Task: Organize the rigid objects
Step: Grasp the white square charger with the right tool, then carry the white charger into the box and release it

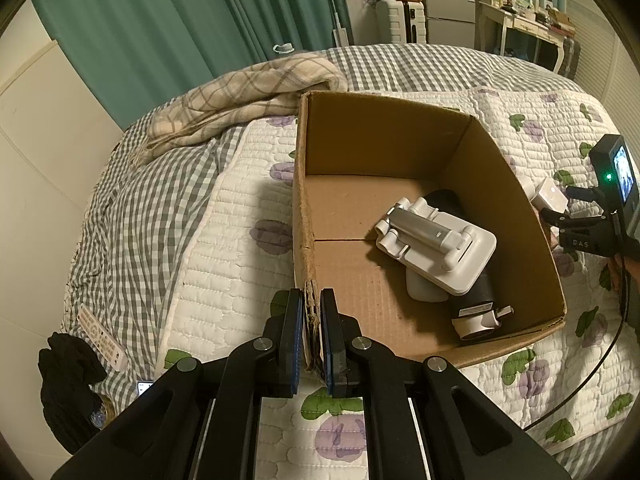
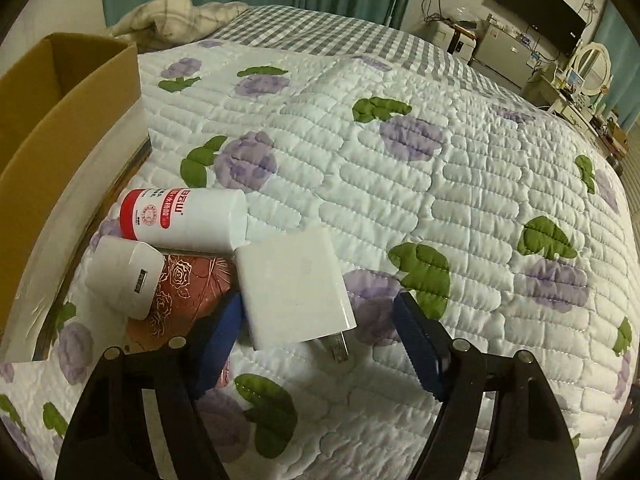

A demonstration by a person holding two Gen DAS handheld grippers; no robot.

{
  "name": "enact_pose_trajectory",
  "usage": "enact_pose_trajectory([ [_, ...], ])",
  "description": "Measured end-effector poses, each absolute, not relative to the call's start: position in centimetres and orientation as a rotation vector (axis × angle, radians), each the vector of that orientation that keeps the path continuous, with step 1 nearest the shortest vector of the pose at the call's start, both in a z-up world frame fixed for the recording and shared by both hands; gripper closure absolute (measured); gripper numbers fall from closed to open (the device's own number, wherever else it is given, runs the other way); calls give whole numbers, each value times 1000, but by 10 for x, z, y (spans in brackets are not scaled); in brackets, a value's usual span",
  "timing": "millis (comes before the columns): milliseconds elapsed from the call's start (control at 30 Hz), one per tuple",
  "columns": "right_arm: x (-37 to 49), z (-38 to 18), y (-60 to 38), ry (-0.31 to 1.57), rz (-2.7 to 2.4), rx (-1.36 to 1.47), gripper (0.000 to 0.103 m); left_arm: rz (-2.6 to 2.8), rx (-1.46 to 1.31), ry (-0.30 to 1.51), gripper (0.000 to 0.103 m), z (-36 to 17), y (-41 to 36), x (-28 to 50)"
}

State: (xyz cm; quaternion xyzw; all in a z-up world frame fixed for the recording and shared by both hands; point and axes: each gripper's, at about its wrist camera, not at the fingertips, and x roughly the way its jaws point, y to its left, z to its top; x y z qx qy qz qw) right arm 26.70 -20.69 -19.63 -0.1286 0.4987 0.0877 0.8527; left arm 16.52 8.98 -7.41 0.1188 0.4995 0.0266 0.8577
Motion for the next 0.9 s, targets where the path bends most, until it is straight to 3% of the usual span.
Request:
enact_pose_trajectory([
  [133, 271, -201, -202, 1067, 190, -287, 32, 56, 248, 1049, 96, -74, 90, 165],
  [267, 271, -202, -198, 1064, 225, -281, 50, 56, 250, 1050, 96, -74, 90, 166],
  [533, 261, -189, -205, 1008, 213, -246, 51, 55, 247, 1049, 96, -74, 90, 166],
  [900, 242, -128, -216, 843, 220, -182, 52, 52, 253, 1049, 96, -73, 90, 166],
])
